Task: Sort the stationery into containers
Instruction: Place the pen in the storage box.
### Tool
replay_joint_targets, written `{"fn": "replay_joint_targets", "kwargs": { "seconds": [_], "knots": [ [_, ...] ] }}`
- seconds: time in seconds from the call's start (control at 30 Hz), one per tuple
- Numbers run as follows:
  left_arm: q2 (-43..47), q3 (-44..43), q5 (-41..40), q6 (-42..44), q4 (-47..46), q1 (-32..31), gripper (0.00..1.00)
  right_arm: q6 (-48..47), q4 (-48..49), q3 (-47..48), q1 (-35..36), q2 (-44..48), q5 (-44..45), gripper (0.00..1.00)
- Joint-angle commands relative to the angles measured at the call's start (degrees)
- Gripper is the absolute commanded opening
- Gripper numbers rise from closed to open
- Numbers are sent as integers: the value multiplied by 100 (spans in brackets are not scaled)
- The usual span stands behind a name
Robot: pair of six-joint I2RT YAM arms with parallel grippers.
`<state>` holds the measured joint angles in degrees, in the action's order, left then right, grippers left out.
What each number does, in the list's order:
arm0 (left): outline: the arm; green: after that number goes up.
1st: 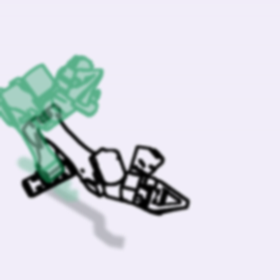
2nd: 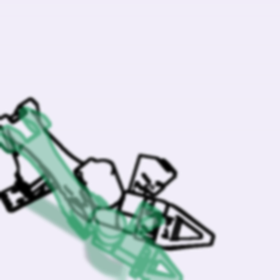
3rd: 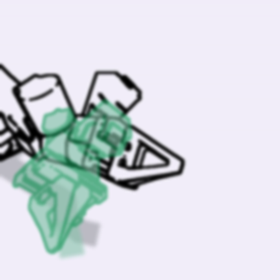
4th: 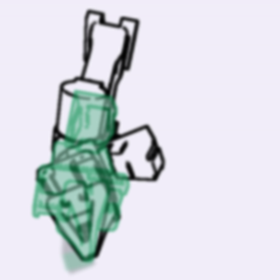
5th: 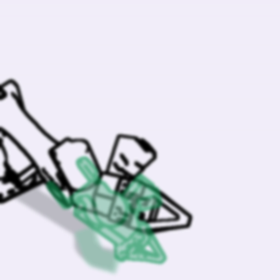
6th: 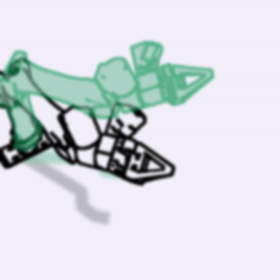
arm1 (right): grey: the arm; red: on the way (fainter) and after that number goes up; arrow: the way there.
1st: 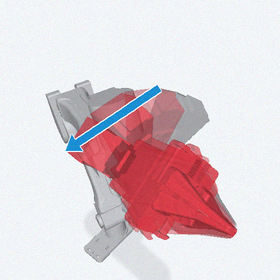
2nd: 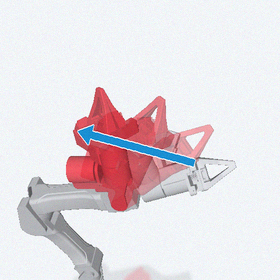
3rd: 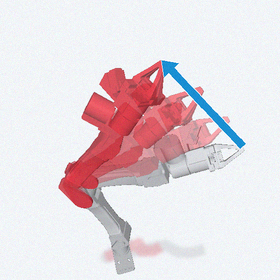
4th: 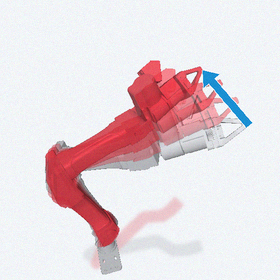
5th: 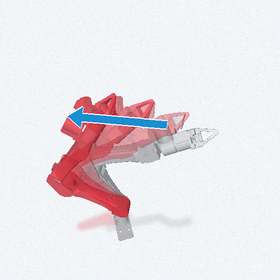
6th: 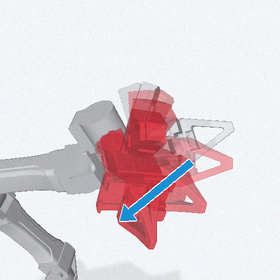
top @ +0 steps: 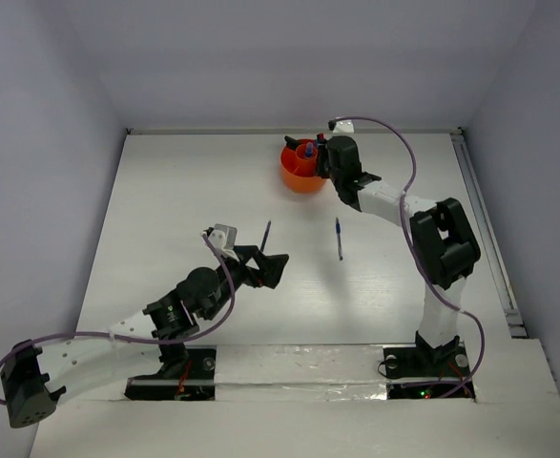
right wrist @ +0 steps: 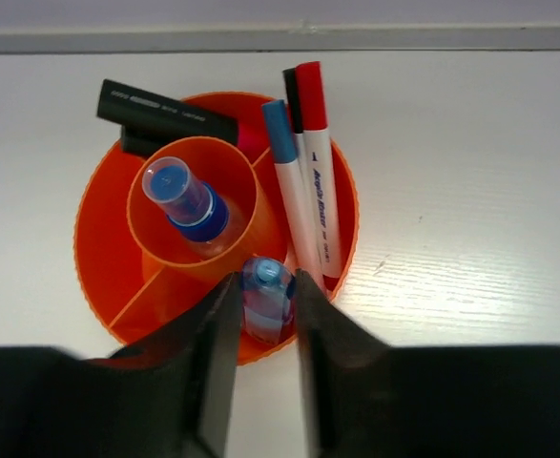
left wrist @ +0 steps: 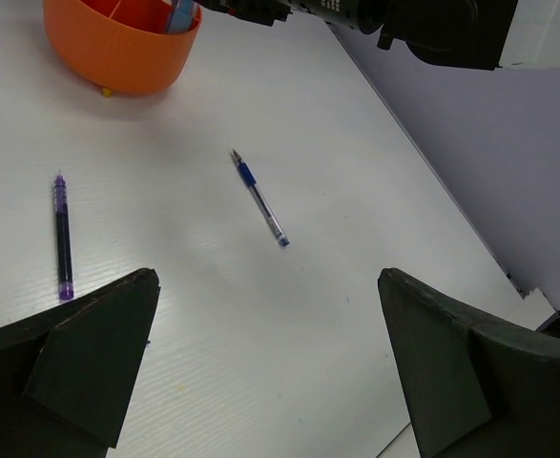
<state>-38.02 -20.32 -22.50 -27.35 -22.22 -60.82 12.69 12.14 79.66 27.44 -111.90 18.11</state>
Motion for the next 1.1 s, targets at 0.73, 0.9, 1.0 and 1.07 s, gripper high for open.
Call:
{"fn": "replay_joint_targets", "kwargs": {
  "seconds": [0.73, 0.9, 1.0, 1.07],
  "knots": [
    [-557, -1291, 781, -218, 605, 1027, 99, 761, -2251, -2120, -11, 2716, -1451, 2],
    [-584, -1220, 1450, -262, 490, 1423, 99, 726, -2637, -2376, -11, 2656, -1161, 53],
    [-522, -1133, 1468, -306, 578, 1423, 99, 709, -2734, -2367, -11, 2357, -1134, 59],
    [-426, -1019, 1477, -384, 692, 1423, 99, 674, -2726, -2306, -11, 2103, -1143, 59]
  ]
}}
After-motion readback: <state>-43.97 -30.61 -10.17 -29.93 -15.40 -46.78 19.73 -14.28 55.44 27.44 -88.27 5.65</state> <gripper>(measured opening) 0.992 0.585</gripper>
